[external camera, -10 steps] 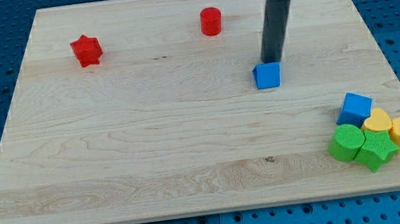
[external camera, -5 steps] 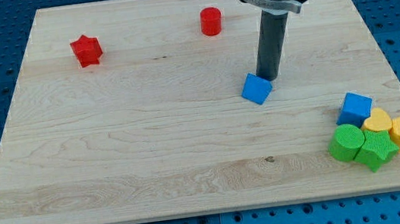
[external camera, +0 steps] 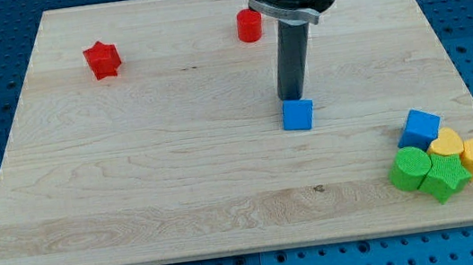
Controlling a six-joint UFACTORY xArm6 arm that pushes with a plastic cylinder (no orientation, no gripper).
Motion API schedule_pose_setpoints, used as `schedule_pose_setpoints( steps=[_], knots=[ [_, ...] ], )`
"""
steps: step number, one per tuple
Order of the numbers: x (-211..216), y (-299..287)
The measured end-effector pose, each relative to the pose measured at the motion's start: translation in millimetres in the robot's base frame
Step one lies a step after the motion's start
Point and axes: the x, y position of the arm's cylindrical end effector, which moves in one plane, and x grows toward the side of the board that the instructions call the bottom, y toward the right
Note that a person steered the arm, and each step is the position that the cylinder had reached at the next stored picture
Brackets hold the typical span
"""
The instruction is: Push the blue triangle to the top of the green circle
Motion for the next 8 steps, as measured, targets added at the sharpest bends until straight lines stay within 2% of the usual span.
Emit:
schedule_pose_setpoints(
  steps=[2,5,7,8],
  knots=[
    [26.7,0.0],
    [40.5,-30.5],
    [42.0,-32.3],
    [57.2,-32.3]
  ],
)
